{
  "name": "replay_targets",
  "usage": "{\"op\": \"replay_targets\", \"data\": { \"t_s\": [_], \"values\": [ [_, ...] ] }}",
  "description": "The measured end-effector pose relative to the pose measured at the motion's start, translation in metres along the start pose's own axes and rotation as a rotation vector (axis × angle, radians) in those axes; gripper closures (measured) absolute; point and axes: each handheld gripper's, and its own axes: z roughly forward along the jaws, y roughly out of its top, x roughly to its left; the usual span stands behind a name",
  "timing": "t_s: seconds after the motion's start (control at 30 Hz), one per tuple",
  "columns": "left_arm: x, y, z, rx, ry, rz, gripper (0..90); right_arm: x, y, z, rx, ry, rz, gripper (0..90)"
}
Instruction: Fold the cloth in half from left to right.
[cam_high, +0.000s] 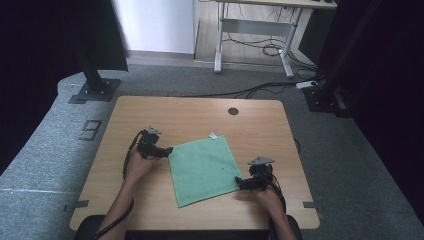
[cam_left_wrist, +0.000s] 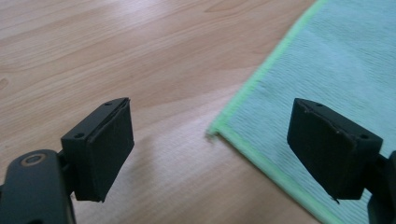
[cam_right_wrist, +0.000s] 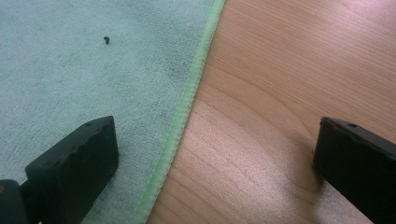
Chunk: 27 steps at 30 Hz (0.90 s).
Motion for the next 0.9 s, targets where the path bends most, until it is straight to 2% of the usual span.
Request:
{"op": "replay_targets", "data": {
  "t_s": [0.23,0.33,0.43,0.6,0.77,0.87,0.9],
  "values": [
    [0.006,-0.004,0.012,0.002,0.032,-0.018,15.5,0.0,0.0,0.0,0.0,0.001,0.001,0.0],
    [0.006,-0.006,0.017,0.016,0.058,-0.003,15.6,0.0,0.0,0.0,-0.001,0.001,0.001,0.0],
    [0.006,-0.01,0.019,-0.022,0.058,0.0,14.7,0.0,0.0,0.0,-0.002,0.001,0.001,0.0],
    [0.006,-0.01,0.019,-0.023,0.054,0.003,14.6,0.001,0.0,-0.001,0.004,0.003,0.002,1.1],
    [0.007,-0.01,0.019,-0.021,0.054,-0.002,13.9,0.007,0.005,-0.005,-0.004,0.024,-0.013,5.4],
    [0.007,-0.009,0.019,-0.019,0.056,-0.006,13.1,0.017,0.013,-0.01,-0.019,0.075,-0.049,6.1],
    [0.007,-0.009,0.019,-0.019,0.056,-0.006,12.8,0.017,0.013,-0.01,-0.019,0.075,-0.049,6.1]
  ]
}}
